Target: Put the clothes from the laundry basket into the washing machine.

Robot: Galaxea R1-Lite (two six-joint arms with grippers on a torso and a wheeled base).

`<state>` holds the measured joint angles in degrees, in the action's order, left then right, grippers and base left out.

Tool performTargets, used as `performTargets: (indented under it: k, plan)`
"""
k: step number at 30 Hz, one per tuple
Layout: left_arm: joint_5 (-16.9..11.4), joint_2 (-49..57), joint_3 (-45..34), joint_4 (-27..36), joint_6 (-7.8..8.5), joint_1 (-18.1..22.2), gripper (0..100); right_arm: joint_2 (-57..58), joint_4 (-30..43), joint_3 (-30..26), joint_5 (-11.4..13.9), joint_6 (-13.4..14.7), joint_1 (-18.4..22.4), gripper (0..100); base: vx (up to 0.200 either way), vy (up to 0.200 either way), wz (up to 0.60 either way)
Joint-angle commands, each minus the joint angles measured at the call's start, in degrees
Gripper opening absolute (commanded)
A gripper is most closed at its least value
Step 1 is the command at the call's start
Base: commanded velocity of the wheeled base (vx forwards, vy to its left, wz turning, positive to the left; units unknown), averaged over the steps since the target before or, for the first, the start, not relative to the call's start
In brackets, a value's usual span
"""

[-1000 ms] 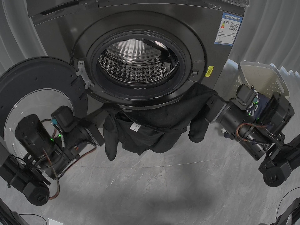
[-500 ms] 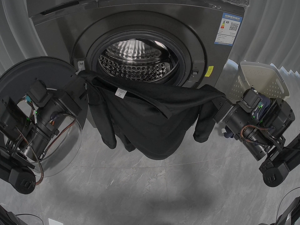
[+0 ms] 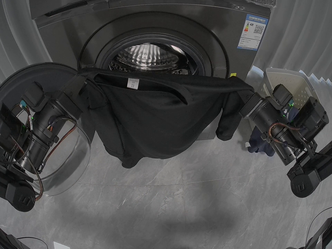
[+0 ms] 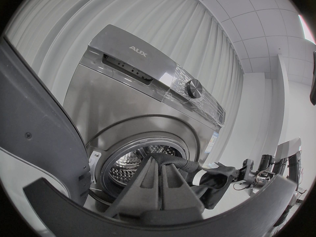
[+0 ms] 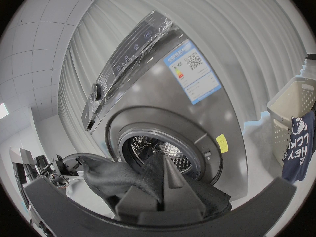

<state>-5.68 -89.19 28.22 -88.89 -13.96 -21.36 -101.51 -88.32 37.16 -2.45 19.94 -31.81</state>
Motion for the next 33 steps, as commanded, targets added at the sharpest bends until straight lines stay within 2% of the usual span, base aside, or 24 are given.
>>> performTargets:
  k: [1, 21, 23, 25, 26, 27, 33]
  plan:
    - [0.1, 0.2, 0.2, -0.1, -0.02, 0.3, 0, 1.1, 0.0, 0.9, 0.0, 0.0, 0.3, 0, 0.000, 0.000, 0.00]
    - [0.0, 0.2, 0.2, 0.0, 0.07, -0.6, 0, 1.1, 0.2, 0.1, 0.0, 0.1, -0.5, 0, 0.000, 0.000, 0.00]
    - [0.1, 0.1, -0.2, 0.0, 0.34, -2.0, 0, 0.8, 0.2, -0.9, 0.0, 0.4, -1.1, 0, 0.000, 0.000, 0.00]
    - [0.5, -0.5, -0.1, -0.1, 0.60, -5.6, 0, -1.9, 0.2, -1.5, 0.0, 0.2, -2.9, 0, 0.000, 0.000, 0.00]
    - [0.5, -0.5, -0.1, -0.1, 0.60, -5.6, 0, -1.9, 0.2, -1.5, 0.0, 0.2, -2.9, 0, 0.000, 0.000, 0.00]
    - [-0.1, -1.0, 0.6, 0.0, 0.16, -7.4, 0, -6.7, 0.1, -0.5, 0.0, 0.1, -3.7, 0, 0.000, 0.000, 0.00]
    - [-0.1, -5.1, 4.8, 0.3, 0.16, -10.3, 0, -16.2, 0.3, 2.5, 0.5, -0.5, -5.8, 0, 0.000, 0.000, 0.00]
